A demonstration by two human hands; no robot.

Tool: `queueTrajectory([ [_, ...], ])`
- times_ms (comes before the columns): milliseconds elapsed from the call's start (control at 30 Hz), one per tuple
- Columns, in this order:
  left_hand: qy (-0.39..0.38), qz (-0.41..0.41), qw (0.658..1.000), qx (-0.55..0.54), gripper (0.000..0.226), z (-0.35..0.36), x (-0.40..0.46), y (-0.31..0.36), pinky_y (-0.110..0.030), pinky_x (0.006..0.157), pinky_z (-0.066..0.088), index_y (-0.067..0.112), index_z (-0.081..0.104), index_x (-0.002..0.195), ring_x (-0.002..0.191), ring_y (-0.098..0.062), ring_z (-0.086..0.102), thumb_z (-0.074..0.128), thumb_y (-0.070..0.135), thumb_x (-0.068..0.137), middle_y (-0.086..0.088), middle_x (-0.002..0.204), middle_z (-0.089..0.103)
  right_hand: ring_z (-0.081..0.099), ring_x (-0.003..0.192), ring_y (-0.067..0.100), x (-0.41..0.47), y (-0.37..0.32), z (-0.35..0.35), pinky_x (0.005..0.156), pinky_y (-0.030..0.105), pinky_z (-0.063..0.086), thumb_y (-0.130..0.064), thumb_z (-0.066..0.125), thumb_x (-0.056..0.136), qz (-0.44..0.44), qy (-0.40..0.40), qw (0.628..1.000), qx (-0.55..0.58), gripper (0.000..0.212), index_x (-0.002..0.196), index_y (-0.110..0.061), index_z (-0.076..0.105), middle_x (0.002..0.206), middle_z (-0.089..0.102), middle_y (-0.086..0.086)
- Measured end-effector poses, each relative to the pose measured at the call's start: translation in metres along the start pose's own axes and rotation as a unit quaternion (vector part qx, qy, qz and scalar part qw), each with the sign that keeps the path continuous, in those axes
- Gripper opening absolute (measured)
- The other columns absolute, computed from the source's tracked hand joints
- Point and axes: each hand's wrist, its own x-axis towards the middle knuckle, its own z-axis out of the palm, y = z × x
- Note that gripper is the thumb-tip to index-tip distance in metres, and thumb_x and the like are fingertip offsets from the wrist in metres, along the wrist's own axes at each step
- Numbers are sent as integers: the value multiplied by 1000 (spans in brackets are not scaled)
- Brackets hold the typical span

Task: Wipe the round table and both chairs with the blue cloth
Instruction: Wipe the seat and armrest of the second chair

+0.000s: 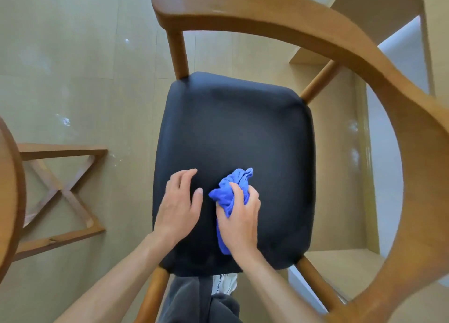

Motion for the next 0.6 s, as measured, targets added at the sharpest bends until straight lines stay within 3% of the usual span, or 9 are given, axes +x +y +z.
queueTrajectory([
  [67, 19, -36, 999, 15, 41, -3, -1, -11, -26, 103, 30, 13, 47, 135, 126, -18, 39, 48, 11, 95, -2, 136, 42, 47, 112, 31, -5, -22, 15, 87, 39, 48, -34, 74, 74, -32, -36, 998, -36, 59, 129, -24, 54, 139, 43, 14],
  [167, -18, -57, 997, 44, 41, -4, 1, -25, -30, 109, 27, 13, 52, 135, 135, -20, 30, 43, 4, 96, -4, 145, 39, 58, 89, 28, -21, -29, 19, 66, 32, 51, -32, 79, 56, -117, -122, 974, -149, 65, 118, -29, 59, 126, 56, 14],
  [233, -45, -55, 995, 70, 40, -2, 2, -28, -34, 109, 30, 15, 56, 131, 138, -20, 24, 42, 4, 96, -4, 149, 36, 56, 82, 26, -35, -17, 19, 60, 30, 48, -29, 76, 57, -197, -176, 947, -184, 61, 115, -31, 57, 122, 57, 11],
  [300, -50, -57, 993, 93, 39, -1, 4, -26, -40, 106, 35, 15, 59, 128, 138, -22, 23, 43, 3, 95, -4, 149, 36, 52, 82, 25, -47, -3, 14, 58, 30, 44, -27, 69, 66, -319, -250, 885, -230, 49, 113, -34, 57, 120, 54, 8],
  [400, -57, -61, 991, 108, 39, -2, 5, -23, -43, 105, 36, 14, 59, 128, 137, -25, 22, 43, 2, 94, -6, 149, 34, 49, 91, 21, -44, 28, -5, 61, 27, 43, -35, 65, 74, -464, -335, 758, -314, 39, 111, -43, 55, 123, 48, 2],
  [500, -71, -54, 989, 120, 40, -4, 5, -24, -43, 107, 35, 15, 57, 130, 138, -26, 20, 45, 3, 94, -6, 149, 32, 51, 92, 21, -24, 65, -43, 62, 28, 45, -32, 70, 72, -496, -343, 710, -364, 39, 107, -41, 54, 119, 49, 0],
  [600, -76, -49, 988, 127, 42, -5, 3, -24, -44, 107, 36, 17, 55, 133, 140, -24, 16, 45, 5, 94, -5, 150, 29, 55, 88, 27, 5, 106, -94, 62, 34, 49, -20, 73, 68, -460, -344, 717, -395, 38, 100, -29, 55, 113, 55, 7],
])
